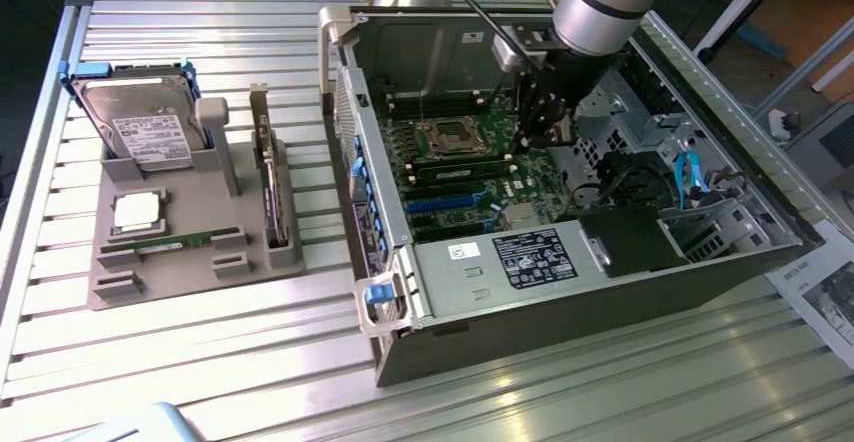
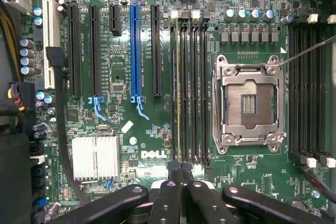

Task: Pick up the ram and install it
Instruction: 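Press down the ram until it locks into place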

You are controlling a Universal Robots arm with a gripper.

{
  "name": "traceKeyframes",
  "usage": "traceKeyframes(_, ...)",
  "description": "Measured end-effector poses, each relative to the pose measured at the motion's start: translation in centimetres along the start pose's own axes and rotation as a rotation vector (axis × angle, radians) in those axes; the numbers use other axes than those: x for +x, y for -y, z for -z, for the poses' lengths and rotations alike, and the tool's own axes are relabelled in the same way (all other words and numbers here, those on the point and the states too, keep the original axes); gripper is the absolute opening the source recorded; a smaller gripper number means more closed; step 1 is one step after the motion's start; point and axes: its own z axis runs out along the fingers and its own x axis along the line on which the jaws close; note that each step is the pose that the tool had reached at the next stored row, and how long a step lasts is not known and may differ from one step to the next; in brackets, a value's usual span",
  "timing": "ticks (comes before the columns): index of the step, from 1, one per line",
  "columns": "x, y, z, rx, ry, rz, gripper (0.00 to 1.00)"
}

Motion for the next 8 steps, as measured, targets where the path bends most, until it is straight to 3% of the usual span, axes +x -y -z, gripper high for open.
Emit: traceKeyframes(8,0.0,-0.04,-1.11,0.0000,-0.0001,0.000,0.10)
